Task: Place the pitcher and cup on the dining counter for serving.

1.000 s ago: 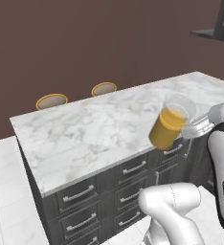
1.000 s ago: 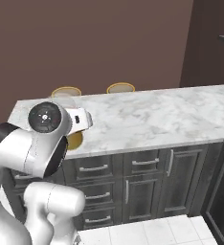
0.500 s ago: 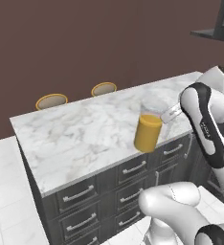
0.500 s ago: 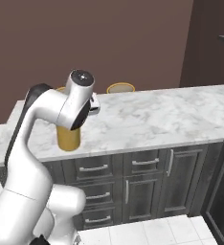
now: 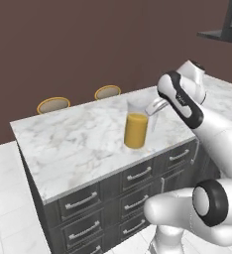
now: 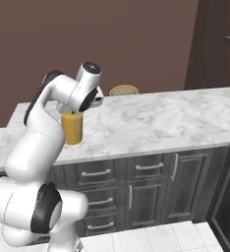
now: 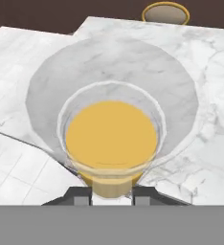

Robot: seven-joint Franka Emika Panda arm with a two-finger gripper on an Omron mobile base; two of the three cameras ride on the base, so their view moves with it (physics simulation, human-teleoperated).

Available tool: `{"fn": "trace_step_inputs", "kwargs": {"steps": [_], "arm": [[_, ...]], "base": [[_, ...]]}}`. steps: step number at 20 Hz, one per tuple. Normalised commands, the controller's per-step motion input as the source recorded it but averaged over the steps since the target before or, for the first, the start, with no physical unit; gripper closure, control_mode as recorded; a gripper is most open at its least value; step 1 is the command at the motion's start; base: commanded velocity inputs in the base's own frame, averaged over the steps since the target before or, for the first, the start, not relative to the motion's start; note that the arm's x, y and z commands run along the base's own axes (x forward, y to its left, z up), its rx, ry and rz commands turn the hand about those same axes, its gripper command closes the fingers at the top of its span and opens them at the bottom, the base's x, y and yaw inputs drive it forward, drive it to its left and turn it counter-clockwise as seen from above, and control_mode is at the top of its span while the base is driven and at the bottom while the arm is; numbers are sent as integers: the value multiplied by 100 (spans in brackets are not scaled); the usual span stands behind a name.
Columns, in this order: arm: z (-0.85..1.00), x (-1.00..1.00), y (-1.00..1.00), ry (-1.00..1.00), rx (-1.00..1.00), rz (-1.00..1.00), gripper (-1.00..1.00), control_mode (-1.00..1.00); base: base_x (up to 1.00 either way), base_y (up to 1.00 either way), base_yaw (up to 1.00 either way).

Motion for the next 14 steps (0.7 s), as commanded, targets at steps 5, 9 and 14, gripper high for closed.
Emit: {"fn": "trace_step_inputs", "kwargs": {"steps": [5, 9, 14], "arm": [[-42, 98, 40, -16, -1, -1, 100, -100], [-40, 100, 44, -5, -8, -5, 100, -100], [-38, 99, 41, 0, -4, -4, 100, -100]], "base": [[0, 0, 0], [0, 0, 0], [0, 0, 0]]}}
